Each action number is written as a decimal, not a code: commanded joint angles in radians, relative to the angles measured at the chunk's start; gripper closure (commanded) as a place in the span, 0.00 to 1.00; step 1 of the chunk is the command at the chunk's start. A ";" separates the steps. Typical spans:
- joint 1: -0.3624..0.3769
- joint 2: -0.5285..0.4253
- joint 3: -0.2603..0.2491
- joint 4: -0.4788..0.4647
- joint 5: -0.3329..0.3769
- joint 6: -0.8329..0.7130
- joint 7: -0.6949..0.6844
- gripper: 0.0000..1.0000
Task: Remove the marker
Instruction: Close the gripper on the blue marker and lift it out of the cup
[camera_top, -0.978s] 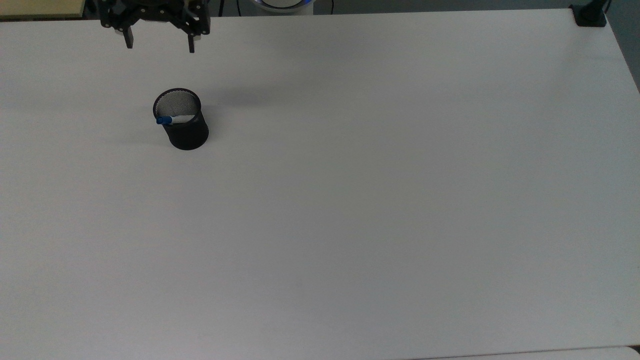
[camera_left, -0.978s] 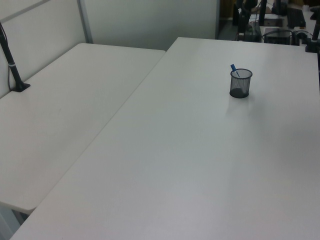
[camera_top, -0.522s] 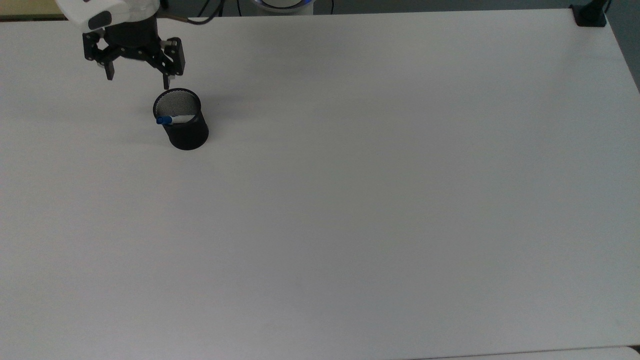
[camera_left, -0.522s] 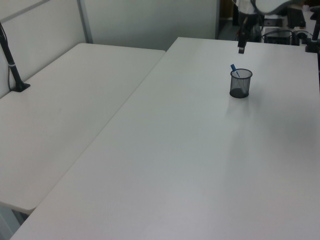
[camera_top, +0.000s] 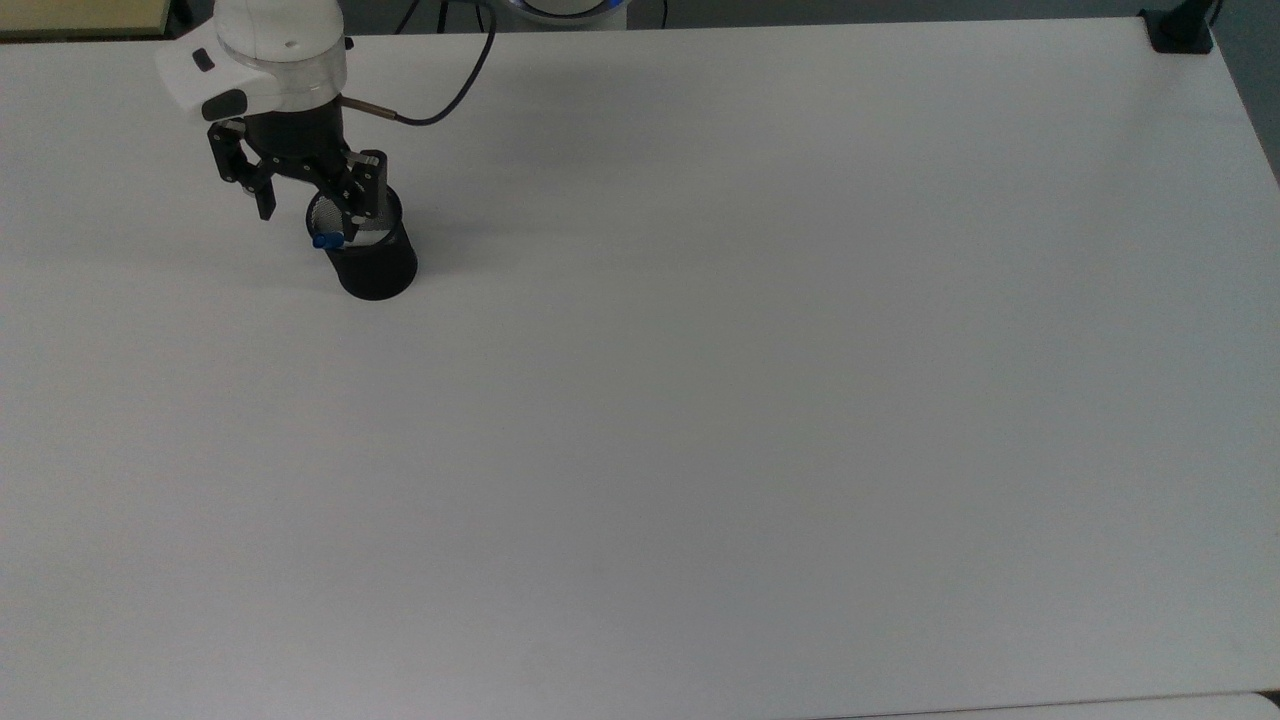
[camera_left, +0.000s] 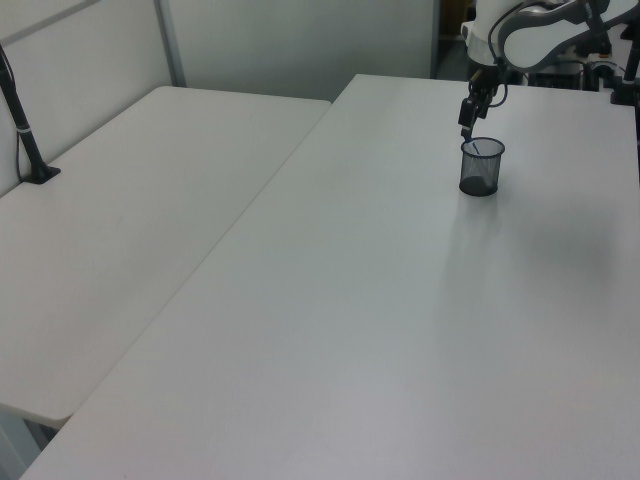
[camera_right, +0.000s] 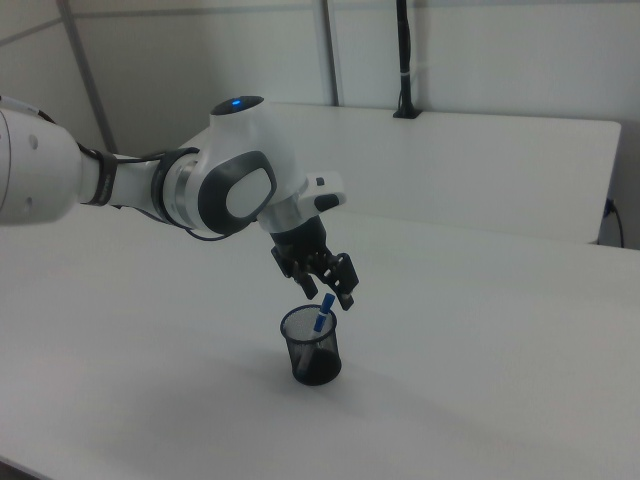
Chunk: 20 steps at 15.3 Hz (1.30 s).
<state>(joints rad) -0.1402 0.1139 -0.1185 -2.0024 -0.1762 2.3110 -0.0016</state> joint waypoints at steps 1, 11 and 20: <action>0.013 0.003 -0.006 -0.015 0.023 0.042 0.025 0.31; 0.022 0.027 0.000 -0.012 0.052 0.084 0.034 0.78; 0.021 -0.045 0.002 0.023 0.066 0.007 0.029 0.95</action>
<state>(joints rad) -0.1263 0.1353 -0.1149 -1.9917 -0.1253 2.3705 0.0217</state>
